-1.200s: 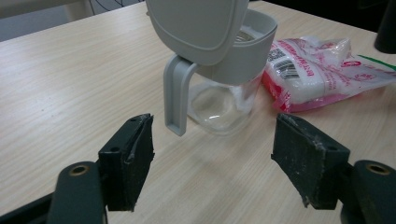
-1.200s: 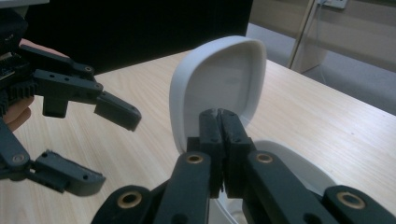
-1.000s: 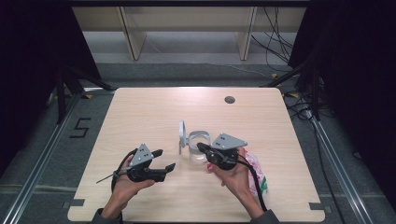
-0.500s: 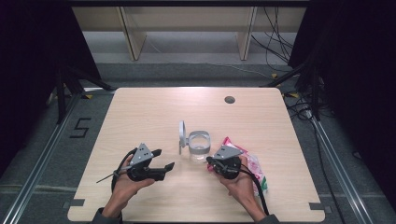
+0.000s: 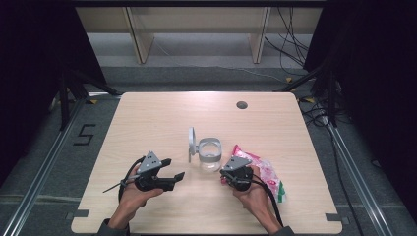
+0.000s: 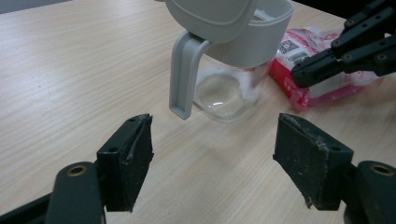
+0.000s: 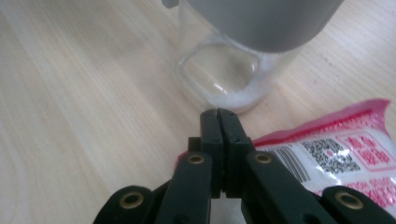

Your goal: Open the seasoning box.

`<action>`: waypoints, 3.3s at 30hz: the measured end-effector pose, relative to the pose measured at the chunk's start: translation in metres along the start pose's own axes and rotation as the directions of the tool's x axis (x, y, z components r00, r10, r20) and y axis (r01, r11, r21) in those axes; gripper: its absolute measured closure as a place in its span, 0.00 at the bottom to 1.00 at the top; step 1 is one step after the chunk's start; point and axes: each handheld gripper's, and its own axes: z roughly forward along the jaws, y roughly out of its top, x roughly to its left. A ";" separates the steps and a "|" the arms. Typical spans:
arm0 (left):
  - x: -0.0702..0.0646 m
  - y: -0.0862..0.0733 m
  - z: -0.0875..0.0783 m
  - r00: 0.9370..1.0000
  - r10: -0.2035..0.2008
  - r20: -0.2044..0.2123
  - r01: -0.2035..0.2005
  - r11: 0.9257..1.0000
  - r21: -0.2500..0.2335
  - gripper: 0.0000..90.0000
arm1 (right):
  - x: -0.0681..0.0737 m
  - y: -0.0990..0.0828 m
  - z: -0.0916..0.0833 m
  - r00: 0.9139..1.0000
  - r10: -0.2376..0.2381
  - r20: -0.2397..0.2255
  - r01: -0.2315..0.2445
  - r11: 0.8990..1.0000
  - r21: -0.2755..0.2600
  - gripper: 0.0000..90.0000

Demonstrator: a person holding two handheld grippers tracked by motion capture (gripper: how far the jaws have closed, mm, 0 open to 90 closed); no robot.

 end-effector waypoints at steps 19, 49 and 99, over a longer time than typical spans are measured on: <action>0.002 0.001 -0.001 1.000 -0.008 0.000 0.008 1.000 -0.002 0.31 | -0.008 -0.052 -0.049 0.998 0.052 0.024 -0.053 0.998 0.039 1.00; -0.001 -0.002 0.006 1.000 -0.028 0.010 0.028 0.999 0.017 0.30 | -0.091 -0.120 -0.099 0.793 0.588 0.160 -0.544 0.801 -0.249 0.49; -0.003 -0.007 0.016 0.999 -0.018 0.026 0.017 0.999 0.048 0.30 | -0.126 -0.093 -0.033 0.776 0.614 0.143 -0.584 0.786 -0.204 1.00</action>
